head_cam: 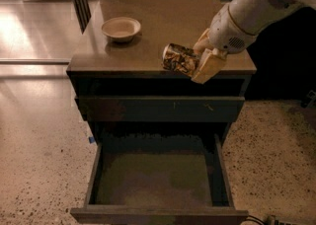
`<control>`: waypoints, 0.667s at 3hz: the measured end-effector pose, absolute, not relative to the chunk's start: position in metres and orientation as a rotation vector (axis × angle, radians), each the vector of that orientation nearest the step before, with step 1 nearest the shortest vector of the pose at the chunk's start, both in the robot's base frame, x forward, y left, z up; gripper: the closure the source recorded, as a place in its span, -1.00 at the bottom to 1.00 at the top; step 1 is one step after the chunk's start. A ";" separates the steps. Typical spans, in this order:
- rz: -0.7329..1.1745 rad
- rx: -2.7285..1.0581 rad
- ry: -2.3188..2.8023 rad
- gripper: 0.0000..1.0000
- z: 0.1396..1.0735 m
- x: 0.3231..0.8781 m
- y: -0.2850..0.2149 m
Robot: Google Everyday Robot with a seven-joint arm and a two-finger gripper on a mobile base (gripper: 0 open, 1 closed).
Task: Place orange can into middle drawer
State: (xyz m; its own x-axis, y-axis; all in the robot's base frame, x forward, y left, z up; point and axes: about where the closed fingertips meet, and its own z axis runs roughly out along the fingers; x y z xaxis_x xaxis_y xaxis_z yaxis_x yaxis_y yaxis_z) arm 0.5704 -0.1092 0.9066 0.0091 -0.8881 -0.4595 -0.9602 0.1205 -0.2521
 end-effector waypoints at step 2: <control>0.193 -1.740 1.894 1.00 0.862 0.520 -0.093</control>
Offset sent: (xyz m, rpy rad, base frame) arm -0.0882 0.0296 -0.1118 0.0385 0.0198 -0.0410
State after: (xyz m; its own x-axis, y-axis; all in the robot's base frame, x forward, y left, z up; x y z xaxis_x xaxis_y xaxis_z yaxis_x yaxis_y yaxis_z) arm 0.5202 -0.0926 0.8624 -0.0057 -0.8743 -0.4853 -0.9544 0.1496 -0.2583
